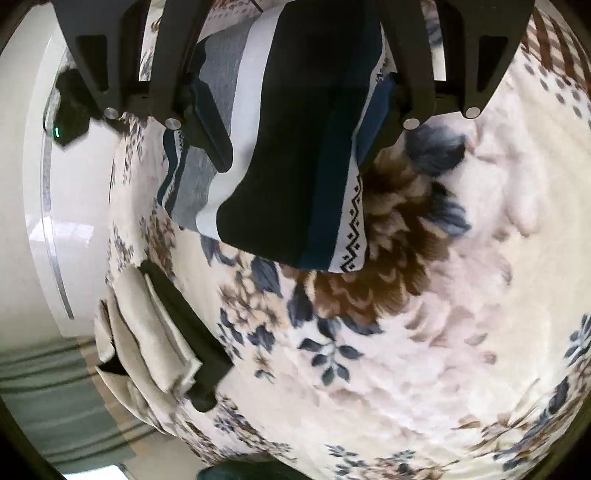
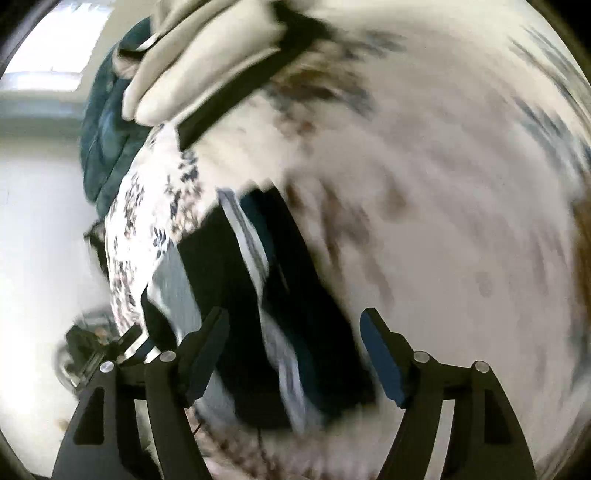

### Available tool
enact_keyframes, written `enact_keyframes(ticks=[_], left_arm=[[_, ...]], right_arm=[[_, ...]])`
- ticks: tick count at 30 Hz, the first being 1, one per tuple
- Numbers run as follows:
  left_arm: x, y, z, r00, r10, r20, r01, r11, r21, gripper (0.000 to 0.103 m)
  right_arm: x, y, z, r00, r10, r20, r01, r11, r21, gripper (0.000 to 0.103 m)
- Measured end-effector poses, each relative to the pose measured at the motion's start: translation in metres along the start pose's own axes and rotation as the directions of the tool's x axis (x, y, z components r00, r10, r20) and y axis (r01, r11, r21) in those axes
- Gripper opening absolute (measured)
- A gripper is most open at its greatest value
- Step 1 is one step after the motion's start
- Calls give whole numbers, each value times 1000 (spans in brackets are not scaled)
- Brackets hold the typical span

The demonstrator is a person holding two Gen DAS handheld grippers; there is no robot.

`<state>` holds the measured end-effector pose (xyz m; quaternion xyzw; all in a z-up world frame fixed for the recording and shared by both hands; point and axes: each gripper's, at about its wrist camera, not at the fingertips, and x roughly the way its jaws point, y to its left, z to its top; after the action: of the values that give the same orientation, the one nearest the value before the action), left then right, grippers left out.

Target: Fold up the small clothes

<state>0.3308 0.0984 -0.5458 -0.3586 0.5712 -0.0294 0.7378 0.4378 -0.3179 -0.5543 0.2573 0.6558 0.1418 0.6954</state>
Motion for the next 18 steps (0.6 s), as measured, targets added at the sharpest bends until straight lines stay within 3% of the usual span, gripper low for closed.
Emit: enact_keyframes(ticks=[2,5,6,7,14,18], left_arm=[[-5,-1,1,1000,13,28,-13,1000,-1,65],[-10,1,5,998,31,57,-32,999,12,65],[-9,2,8,998,28,64,-28,1000,9,65],[-7,5,13,998,20,66,-20,1000,1,65],[23,11,42,999,-5,50,7,1000,-29,65],[35,17,52,999,16,42,-14,999,-42,65]], right_arm=[[34,12,38,998,-10,-54,7,998,-58,75],[81,20,71,986,49,-162,-61,995,-76,74],[84,25,74,987,54,-150,-69,993,-99,54],[84,31,68,993,41,-115,-56,989,-135,8],[32,52,78,997,11,71,0,987,-161,5],[53,39,95,998,-60,29,63,992,-106,6]])
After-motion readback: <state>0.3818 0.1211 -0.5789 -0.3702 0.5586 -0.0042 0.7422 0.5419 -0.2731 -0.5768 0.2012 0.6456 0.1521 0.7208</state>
